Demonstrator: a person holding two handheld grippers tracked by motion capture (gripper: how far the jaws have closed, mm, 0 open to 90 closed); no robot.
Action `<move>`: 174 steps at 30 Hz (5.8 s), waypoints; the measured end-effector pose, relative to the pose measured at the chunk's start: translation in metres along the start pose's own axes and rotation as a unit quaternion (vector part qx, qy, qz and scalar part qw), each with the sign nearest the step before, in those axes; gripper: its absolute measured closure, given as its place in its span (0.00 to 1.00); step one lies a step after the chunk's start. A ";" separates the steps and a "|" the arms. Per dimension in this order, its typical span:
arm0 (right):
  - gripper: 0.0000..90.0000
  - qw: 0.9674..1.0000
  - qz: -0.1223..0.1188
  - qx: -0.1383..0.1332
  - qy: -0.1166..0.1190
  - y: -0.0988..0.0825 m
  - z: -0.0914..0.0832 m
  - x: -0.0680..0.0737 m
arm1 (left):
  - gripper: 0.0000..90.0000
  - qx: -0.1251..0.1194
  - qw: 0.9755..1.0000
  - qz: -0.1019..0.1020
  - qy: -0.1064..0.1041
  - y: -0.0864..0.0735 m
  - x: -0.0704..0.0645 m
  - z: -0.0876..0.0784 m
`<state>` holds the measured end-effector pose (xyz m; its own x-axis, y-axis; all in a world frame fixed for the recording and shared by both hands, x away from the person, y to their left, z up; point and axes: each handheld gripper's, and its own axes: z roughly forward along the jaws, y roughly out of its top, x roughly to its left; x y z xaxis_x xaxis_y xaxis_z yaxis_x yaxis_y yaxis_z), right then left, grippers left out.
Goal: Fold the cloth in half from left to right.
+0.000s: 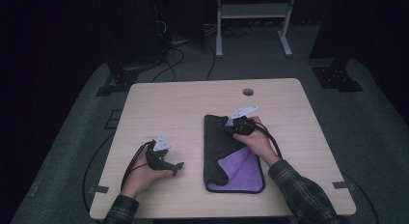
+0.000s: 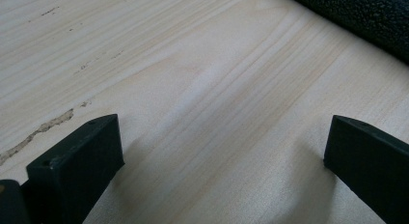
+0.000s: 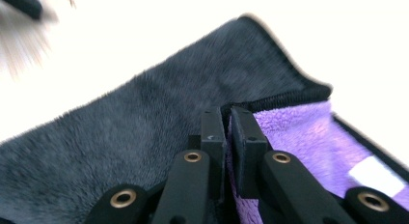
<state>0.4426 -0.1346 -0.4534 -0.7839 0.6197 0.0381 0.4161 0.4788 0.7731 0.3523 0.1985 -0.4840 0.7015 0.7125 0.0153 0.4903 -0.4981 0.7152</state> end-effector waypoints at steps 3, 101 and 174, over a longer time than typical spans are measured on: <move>0.94 0.999 0.018 -0.025 -0.009 0.004 -0.015 -0.010 | 0.00 0.000 1.000 0.000 0.000 0.000 0.000 0.000; 0.51 0.996 -0.040 -0.008 0.081 -0.038 -0.034 0.084 | 0.00 0.002 1.000 -0.001 0.001 0.000 0.000 0.000; 0.54 0.999 0.033 -0.001 -0.019 -0.134 -0.152 0.050 | 0.00 0.000 1.000 -0.003 0.003 0.000 -0.001 0.000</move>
<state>0.2777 -0.2621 -0.4584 -0.7368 0.6731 0.0640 0.4647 0.4353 0.7711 0.3517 0.1980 -0.4838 0.6952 0.7187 0.0153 0.4944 -0.4935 0.7156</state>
